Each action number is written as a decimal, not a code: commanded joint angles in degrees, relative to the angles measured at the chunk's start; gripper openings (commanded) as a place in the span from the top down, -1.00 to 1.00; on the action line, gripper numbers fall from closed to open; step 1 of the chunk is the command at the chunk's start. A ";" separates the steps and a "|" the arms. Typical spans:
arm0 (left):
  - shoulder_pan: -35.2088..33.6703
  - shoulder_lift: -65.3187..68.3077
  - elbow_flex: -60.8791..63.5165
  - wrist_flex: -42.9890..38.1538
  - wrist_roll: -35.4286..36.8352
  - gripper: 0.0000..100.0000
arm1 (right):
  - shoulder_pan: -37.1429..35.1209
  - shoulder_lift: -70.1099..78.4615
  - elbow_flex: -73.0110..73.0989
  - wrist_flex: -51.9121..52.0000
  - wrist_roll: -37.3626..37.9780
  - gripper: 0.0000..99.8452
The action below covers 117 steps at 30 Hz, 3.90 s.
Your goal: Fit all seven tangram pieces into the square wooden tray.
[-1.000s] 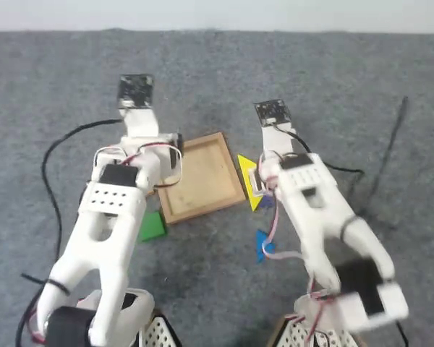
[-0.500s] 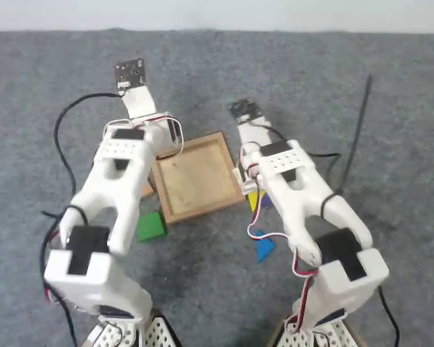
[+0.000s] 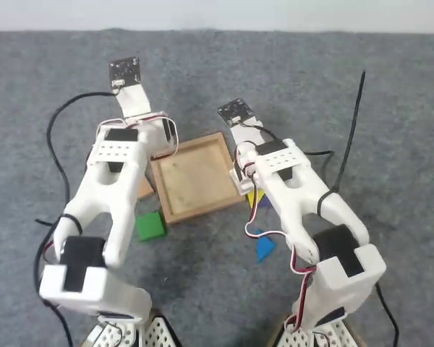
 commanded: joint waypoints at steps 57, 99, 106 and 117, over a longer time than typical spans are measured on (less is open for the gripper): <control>-0.53 -22.07 18.33 -8.79 -2.99 0.73 | -0.57 11.47 -13.36 10.07 0.79 0.29; -1.05 -22.24 18.24 -6.59 -5.01 0.73 | 3.74 3.82 -15.03 14.11 1.23 0.80; -1.05 -22.24 18.42 -6.59 -5.10 0.73 | 6.20 2.86 -15.03 17.10 0.79 0.49; -1.05 -22.24 18.42 -6.59 -6.42 0.73 | 1.89 -11.38 -9.32 25.63 1.23 0.48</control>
